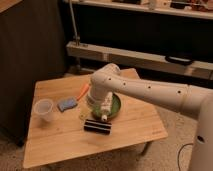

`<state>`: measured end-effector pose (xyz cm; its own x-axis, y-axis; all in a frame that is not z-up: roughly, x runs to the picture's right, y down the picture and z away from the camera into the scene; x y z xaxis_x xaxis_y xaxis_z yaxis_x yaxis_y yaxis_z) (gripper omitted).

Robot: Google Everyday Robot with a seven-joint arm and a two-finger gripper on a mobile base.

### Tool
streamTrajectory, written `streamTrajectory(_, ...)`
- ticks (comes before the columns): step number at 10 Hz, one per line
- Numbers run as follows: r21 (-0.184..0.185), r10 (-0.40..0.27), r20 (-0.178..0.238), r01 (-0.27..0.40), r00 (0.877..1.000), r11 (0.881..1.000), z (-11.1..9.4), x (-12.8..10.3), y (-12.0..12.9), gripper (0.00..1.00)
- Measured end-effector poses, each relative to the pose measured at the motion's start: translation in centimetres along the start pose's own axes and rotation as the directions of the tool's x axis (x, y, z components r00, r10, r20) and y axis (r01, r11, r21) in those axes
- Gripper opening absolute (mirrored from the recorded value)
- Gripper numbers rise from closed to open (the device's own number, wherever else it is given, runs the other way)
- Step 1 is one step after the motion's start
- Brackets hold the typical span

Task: Place the eraser in the ceramic cup

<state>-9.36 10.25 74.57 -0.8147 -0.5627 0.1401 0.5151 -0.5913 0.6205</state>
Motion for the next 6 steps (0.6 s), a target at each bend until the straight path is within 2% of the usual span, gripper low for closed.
streamTrajectory(2,-0.026,-0.012,0.049,0.013,0.999,1.000,1.8,-0.3,0.0,0.80)
streamTrajectory(4,-0.020,-0.028,0.088,0.030,0.996,0.999,5.3,-1.2,0.2,0.80)
streamTrajectory(6,-0.003,-0.047,0.121,0.048,0.992,0.999,7.5,-1.4,-0.3,0.80)
